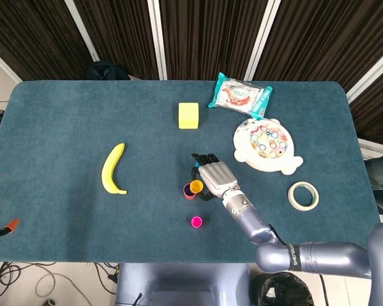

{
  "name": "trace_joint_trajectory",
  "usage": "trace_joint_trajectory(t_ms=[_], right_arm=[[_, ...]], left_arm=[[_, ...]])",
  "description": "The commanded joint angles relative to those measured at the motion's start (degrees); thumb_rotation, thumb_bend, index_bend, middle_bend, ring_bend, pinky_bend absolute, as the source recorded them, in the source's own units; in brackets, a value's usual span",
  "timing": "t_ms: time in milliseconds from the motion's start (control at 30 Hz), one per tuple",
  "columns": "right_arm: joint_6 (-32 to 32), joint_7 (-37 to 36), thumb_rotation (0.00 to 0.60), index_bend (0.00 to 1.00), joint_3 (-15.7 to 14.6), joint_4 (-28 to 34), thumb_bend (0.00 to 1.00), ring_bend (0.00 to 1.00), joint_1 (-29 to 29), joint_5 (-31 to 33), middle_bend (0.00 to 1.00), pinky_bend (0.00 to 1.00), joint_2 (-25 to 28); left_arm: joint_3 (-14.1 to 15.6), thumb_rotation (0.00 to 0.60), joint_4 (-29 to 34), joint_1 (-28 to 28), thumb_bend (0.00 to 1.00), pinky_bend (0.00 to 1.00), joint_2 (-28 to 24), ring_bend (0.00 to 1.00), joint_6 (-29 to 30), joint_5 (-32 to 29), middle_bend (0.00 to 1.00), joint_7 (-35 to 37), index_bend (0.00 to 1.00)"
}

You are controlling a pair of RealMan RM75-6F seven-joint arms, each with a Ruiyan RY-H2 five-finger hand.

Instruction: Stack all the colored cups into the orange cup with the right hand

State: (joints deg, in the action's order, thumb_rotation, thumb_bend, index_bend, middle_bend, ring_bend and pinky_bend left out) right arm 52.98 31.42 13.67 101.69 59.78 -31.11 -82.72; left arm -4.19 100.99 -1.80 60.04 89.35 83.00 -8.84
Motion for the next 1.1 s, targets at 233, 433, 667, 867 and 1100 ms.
trace_joint_trajectory(t_ms=[233, 433, 667, 867, 1100], right_arm=[[0.3, -0.1, 0.600, 0.47, -0.8, -0.9, 0.39, 0.08, 0.8, 0.4, 0.00, 0.07, -1.3], [0.3, -0.5, 0.600, 0.47, -1.3, -1.7, 0.39, 0.08, 1.2, 0.7, 0.00, 0.07, -2.3], [0.2, -0.5, 0.600, 0.47, -1.7, -2.7, 0.39, 0.08, 1.7, 1.2, 0.00, 0.07, -3.2], [-0.4, -0.5, 0.600, 0.30, -2.4, -3.2, 0.39, 0.08, 2.1, 1.7, 0.00, 0.07, -3.7], [-1.3, -0.4, 0.600, 0.10, -3.1, -2.9, 0.39, 0.08, 2.6, 1.8, 0.00, 0.07, -3.4]], left_arm=[[0.0, 0.600, 0.0, 0.0, 0.00, 0.04, 0.0, 0.00, 0.0, 0.0, 0.00, -0.1, 0.00], [0.0, 0.600, -0.1, -0.1, 0.00, 0.04, 0.1, 0.00, -0.1, 0.0, 0.00, 0.0, 0.00], [0.0, 0.600, -0.1, -0.1, 0.00, 0.04, 0.1, 0.00, -0.1, -0.1, 0.00, -0.1, 0.00], [0.0, 0.600, -0.1, -0.1, 0.00, 0.04, 0.1, 0.00, -0.1, -0.1, 0.00, -0.1, 0.00], [0.0, 0.600, -0.1, -0.1, 0.00, 0.04, 0.1, 0.00, -0.1, -0.2, 0.00, -0.1, 0.00]])
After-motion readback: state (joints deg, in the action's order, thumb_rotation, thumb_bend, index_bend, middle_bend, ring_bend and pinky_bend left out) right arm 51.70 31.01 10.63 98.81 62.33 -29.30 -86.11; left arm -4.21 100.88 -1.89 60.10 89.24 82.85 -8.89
